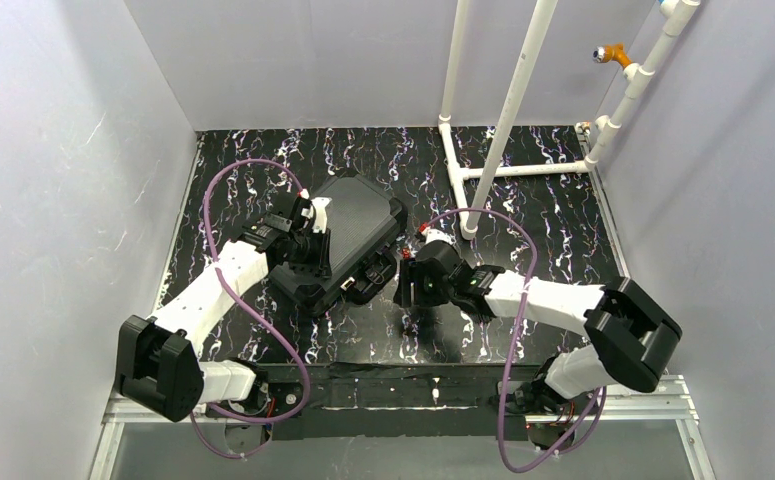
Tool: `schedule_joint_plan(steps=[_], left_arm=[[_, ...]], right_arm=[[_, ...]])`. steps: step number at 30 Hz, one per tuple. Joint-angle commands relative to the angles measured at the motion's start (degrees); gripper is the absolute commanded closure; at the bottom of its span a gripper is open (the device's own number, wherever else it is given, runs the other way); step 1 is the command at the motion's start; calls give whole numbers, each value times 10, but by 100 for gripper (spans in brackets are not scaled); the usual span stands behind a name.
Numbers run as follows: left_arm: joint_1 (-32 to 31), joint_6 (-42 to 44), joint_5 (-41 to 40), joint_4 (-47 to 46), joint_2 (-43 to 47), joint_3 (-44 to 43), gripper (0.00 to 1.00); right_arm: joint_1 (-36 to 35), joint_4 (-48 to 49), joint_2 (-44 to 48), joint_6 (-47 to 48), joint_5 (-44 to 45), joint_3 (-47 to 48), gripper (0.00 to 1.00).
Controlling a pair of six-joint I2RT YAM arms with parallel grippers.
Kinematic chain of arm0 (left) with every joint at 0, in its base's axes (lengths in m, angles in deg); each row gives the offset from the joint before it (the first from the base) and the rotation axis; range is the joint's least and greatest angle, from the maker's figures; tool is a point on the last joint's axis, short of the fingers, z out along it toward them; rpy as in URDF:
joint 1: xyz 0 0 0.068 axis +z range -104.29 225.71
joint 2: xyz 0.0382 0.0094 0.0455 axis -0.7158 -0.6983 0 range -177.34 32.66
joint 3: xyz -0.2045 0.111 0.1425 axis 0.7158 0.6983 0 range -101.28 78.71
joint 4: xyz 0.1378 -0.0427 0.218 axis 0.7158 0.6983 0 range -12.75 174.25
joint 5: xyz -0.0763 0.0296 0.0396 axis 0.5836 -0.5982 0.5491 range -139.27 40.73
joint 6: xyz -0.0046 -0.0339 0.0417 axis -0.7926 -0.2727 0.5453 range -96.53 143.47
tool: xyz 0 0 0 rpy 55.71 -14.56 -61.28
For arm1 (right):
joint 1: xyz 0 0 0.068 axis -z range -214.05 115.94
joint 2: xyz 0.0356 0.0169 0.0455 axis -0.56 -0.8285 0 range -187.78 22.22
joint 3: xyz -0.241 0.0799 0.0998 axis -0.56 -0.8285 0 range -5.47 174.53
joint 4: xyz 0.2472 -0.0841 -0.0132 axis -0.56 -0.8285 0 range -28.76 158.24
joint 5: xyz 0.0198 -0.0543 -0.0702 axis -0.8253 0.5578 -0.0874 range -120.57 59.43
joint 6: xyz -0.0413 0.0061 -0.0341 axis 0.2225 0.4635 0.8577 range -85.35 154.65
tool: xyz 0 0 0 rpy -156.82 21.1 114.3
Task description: Pack up texas hold em set
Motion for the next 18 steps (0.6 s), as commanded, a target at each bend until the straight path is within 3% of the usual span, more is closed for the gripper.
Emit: schedule_joint_plan(steps=[1,12,18], left_arm=[[-9,-1,-12,85,-36,34,85],[-9,-1,-19,86,-35,35,85],[-9,-1,-17,86,-38,35,85]], right_arm=[[1,36,-32,-29,50,27,36],[0,89,-121,-35,44,70,62],[2,103,-153,-35,50,92,68]])
